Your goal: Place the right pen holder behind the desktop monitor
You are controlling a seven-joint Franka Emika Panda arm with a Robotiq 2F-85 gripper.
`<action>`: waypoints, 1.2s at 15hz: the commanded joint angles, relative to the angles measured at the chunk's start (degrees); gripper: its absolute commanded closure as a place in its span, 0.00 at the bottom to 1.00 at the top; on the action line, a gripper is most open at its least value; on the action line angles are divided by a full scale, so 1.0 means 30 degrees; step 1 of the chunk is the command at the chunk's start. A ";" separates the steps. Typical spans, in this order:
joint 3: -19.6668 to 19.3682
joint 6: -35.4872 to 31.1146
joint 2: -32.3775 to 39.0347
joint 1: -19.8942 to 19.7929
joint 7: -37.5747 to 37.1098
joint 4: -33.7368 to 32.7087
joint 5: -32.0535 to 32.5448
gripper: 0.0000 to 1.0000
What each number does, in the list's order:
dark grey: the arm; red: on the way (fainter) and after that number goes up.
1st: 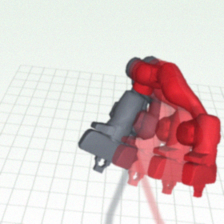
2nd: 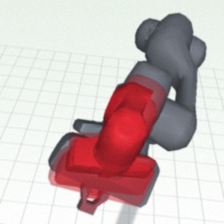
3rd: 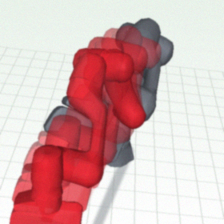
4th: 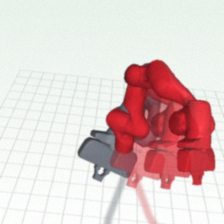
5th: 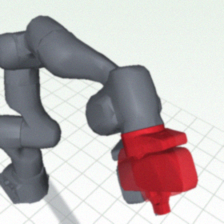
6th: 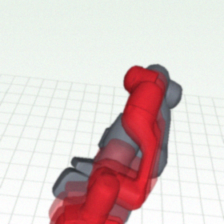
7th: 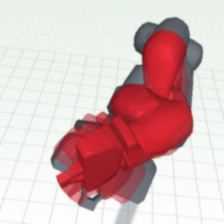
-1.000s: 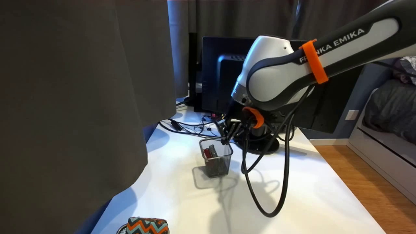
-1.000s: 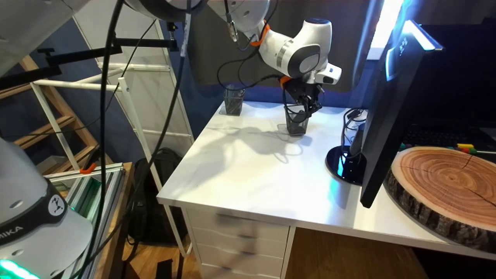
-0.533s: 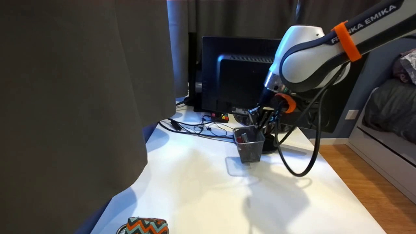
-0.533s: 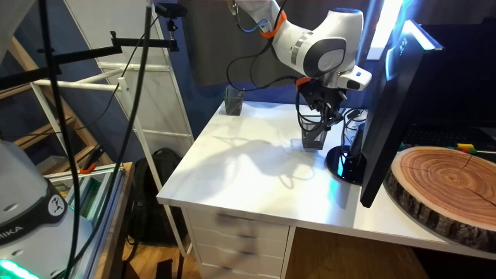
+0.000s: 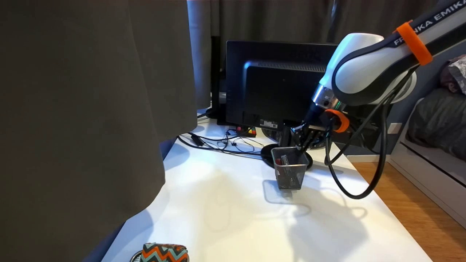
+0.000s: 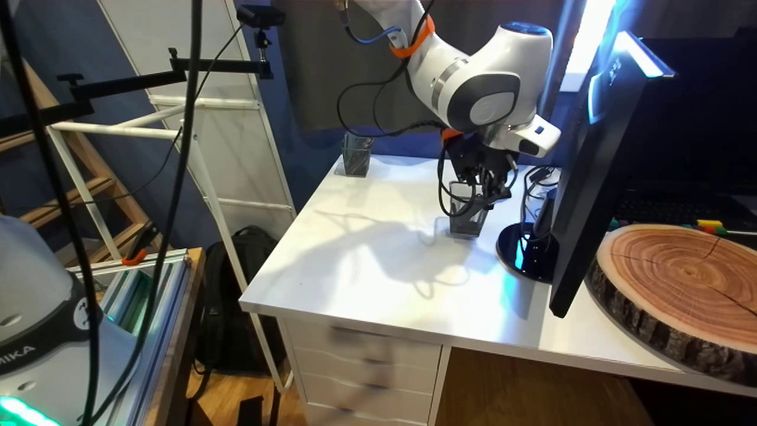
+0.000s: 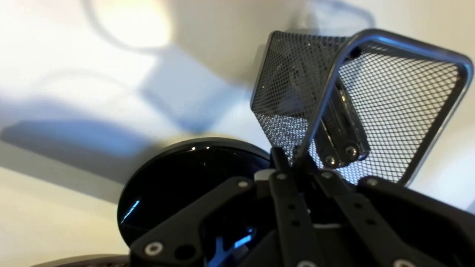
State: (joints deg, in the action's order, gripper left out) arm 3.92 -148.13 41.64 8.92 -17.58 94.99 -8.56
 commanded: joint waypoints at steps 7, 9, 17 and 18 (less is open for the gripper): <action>0.1024 -0.3368 -0.0254 -0.0411 0.0613 0.1545 -0.1097 0.98; 0.1197 -0.3241 -0.0343 -0.0526 0.0587 0.1695 -0.1284 0.66; 0.1448 -0.4668 -0.0511 -0.0773 0.1739 0.1860 -0.1086 0.17; 0.1825 -0.4845 -0.0442 -0.1081 0.2793 0.1804 -0.0878 0.11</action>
State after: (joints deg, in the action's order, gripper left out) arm 6.23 -159.57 41.25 8.12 -16.09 98.84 -10.63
